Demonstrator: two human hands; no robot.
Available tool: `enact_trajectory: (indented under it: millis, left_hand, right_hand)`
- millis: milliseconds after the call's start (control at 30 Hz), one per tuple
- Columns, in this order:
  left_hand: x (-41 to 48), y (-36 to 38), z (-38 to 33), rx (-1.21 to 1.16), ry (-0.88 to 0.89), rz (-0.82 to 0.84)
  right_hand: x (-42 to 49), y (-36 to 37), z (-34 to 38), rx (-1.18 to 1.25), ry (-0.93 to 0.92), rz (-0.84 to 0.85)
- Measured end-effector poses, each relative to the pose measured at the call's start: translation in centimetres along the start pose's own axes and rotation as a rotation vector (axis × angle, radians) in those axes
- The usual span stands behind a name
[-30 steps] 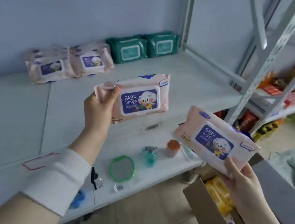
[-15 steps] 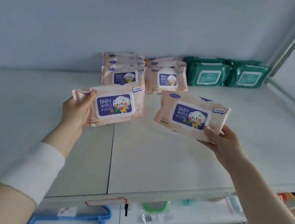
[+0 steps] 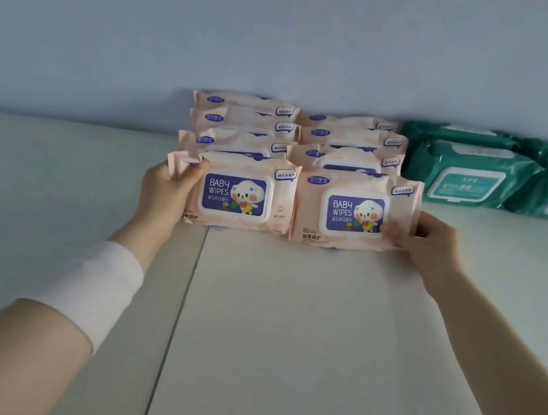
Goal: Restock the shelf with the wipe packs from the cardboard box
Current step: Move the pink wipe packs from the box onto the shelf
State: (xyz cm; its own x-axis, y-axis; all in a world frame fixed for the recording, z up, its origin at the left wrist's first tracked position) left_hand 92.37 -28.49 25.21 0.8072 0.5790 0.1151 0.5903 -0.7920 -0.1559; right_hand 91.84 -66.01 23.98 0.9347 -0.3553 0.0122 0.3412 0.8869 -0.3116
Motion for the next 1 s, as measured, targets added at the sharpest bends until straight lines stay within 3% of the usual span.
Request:
enact_trajectory:
  millis: [167,267,333,433,567,633,767,1000]
  left_hand:
    - [-0.3,0.3,0.2,0.007,0.039,0.005]
    - [-0.2,-0.1,-0.9,0.146,0.089,0.044]
    - [0.0,-0.4,-1.9,0.314,0.182,0.054]
    - [-1.6,-0.6,-4.6,0.59,0.456,0.087]
    - [-7.6,1.1,-7.4,0.88,1.061,0.333]
    - [-11.5,3.1,-7.9,1.027,1.25,0.544]
    - [-20.3,6.6,-8.6,1.156,1.344,0.807]
    - [-42.0,12.4,-11.9,1.005,1.527,1.051]
  right_hand:
    - [-0.1,0.1,-0.2,-0.134,-0.022,-0.079]
    - [-0.9,-0.3,0.6,-0.3,-0.01,-0.176]
    - [-2.0,-0.4,1.4,-0.451,-0.053,-0.205]
    - [-4.9,-0.6,2.8,-0.701,-0.173,-0.191]
    - [-10.0,-1.8,3.2,-1.011,-0.226,-0.105]
    - [-12.8,-3.3,2.9,-1.11,-0.207,-0.093]
    - [-19.1,-8.1,2.2,-1.259,-0.143,-0.08]
    - [-31.3,-24.0,-3.4,-1.349,0.109,-0.143]
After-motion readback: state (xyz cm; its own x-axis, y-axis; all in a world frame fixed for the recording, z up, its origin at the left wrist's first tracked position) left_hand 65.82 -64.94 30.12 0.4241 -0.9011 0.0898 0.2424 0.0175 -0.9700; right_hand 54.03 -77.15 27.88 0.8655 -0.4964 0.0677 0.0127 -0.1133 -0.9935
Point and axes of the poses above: each hand's wrist, its own x-axis towards the middle knuckle, its own y-axis out of the palm, z = x × y, the point moved 4 cm from there along x, towards the middle knuckle, and after that the axes turned 6 degrees about -z, right-handed, at the moved point
